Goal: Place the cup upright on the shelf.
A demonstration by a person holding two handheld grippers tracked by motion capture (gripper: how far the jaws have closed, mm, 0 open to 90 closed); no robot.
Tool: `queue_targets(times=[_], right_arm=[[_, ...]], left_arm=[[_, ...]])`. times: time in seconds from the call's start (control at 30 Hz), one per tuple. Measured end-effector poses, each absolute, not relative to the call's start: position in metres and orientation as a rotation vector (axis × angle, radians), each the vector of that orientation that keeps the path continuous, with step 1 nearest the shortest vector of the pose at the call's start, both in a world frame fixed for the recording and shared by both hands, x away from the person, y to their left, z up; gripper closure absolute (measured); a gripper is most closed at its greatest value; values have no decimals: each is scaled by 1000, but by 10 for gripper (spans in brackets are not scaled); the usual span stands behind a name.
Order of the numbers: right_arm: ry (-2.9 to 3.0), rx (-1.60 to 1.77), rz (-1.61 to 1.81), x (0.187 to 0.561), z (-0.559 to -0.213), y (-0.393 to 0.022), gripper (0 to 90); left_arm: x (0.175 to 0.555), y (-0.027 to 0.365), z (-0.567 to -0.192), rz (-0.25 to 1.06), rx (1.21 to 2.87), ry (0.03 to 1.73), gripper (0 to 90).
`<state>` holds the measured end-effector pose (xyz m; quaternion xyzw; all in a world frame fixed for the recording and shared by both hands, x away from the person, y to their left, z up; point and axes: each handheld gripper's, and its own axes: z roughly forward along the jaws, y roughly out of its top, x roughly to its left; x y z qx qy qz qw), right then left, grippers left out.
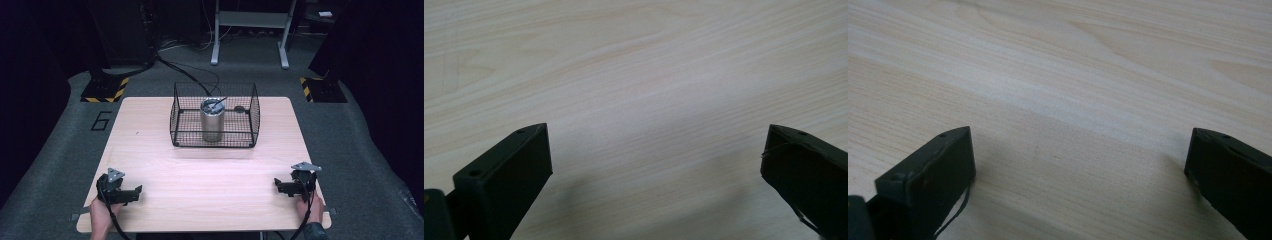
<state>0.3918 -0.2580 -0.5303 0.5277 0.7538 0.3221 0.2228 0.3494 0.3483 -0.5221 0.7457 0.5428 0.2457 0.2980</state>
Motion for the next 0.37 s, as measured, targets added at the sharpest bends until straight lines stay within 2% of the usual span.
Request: queue_targets(times=[0.37], right_arm=[[2075,1462,891,392,-530,-258,0]], left_arm=[[352,353,-533,622,1941,1444,0]])
